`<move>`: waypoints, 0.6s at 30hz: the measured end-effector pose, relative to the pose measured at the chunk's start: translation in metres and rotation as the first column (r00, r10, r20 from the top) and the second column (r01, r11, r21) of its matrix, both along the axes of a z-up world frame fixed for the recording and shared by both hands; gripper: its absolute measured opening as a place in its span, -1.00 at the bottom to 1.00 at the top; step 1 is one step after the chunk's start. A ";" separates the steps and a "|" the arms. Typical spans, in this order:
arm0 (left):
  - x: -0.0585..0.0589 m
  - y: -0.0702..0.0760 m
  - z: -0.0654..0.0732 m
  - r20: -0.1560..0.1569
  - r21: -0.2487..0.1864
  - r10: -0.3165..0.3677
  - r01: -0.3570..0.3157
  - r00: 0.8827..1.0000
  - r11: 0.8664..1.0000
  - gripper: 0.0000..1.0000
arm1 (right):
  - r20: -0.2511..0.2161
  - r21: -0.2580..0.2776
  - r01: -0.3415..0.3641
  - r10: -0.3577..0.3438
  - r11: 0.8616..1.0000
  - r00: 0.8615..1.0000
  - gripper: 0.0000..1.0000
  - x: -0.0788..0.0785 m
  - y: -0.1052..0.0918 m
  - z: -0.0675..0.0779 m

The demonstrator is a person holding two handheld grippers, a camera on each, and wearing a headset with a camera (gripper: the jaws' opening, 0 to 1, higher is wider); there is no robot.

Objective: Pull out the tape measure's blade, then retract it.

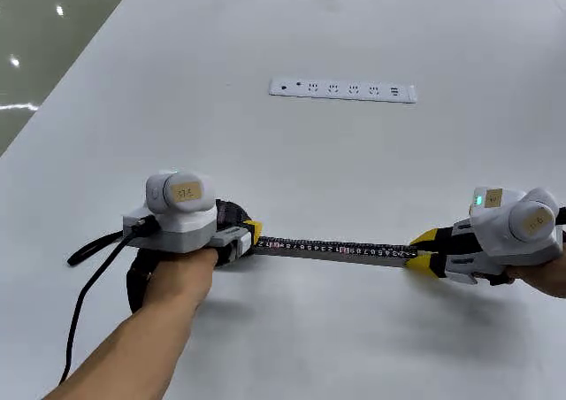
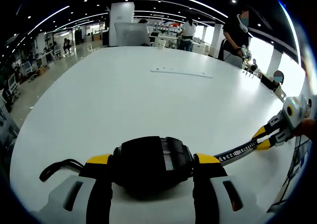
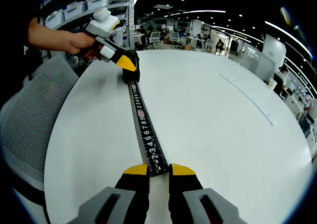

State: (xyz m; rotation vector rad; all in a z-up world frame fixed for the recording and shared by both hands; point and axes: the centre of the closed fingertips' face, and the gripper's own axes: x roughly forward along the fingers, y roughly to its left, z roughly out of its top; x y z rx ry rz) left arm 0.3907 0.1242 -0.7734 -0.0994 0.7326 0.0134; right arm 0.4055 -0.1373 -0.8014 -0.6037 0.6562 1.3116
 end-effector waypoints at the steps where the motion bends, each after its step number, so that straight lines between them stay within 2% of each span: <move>1: 0.000 0.000 0.000 -0.001 0.001 0.002 -0.002 1.000 1.000 0.24 | 0.000 0.000 -0.002 0.002 1.000 1.000 -0.79 0.000 0.000 0.000; 14: -0.002 0.000 0.000 -0.002 0.021 0.000 0.000 1.000 1.000 0.21 | -0.005 -0.002 -0.005 0.005 1.000 1.000 -0.81 -0.001 -0.002 -0.001; 18: -0.003 0.001 -0.001 -0.013 0.023 -0.002 0.002 1.000 1.000 0.20 | -0.008 -0.003 -0.008 0.008 1.000 1.000 -0.82 -0.001 -0.001 -0.001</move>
